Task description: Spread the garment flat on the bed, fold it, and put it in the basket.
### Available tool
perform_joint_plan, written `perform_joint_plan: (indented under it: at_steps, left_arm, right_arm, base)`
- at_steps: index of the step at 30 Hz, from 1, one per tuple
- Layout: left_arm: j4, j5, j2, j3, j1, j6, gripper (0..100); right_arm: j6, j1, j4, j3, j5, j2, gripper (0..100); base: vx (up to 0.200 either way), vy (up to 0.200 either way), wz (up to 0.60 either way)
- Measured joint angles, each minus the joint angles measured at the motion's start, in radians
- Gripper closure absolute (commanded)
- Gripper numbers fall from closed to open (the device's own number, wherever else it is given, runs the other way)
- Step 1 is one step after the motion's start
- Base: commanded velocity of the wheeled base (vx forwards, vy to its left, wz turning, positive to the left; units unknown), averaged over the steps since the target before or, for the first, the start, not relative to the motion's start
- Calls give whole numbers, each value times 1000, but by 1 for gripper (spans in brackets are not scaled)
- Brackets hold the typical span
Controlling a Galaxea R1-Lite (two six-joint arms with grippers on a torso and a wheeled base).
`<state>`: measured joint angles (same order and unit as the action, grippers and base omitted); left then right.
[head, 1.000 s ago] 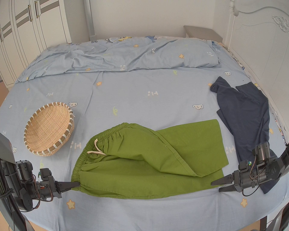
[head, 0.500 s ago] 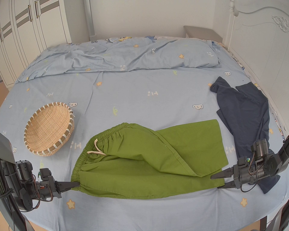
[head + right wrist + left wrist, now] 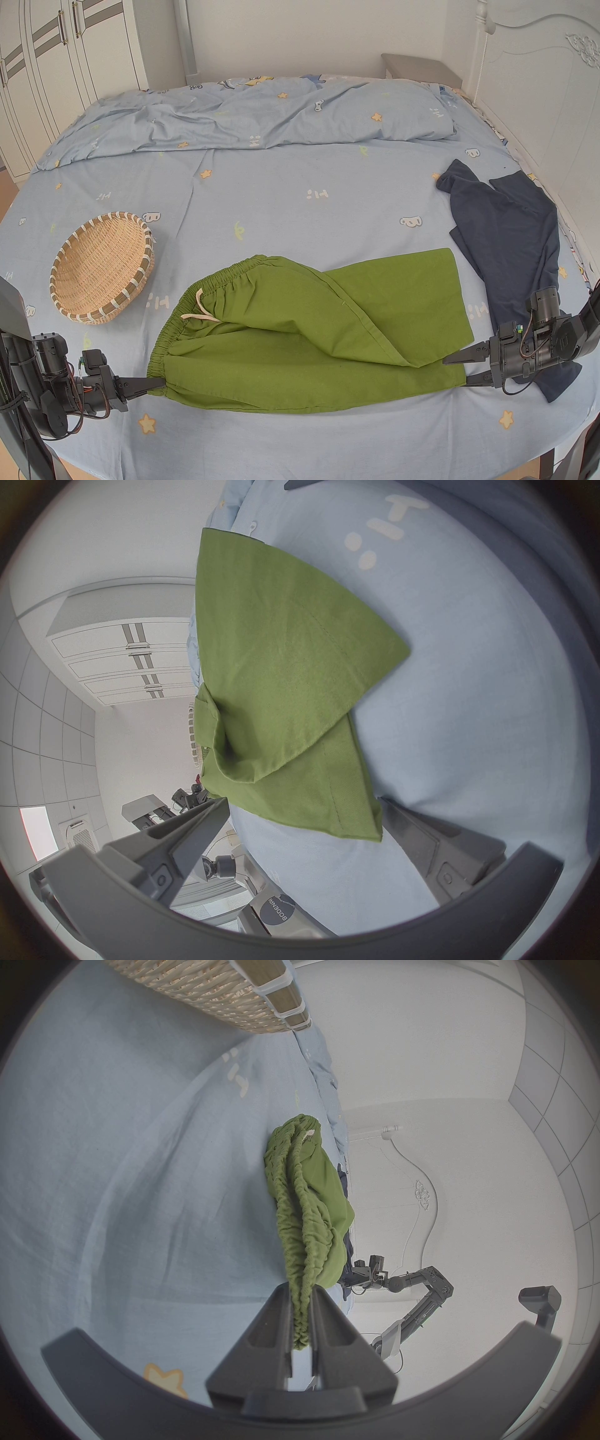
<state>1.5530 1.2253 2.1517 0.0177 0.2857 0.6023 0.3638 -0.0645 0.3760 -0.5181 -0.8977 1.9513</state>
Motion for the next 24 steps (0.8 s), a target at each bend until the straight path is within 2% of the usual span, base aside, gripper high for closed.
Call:
perform_joint_plan:
  at_steps: [24]
  left_arm:
    - [-9,-5,-5,0,0,6,100]
  right_arm:
    - [-4,-12,-16,19,-1,-13,100]
  base:
    - [0,0,0]
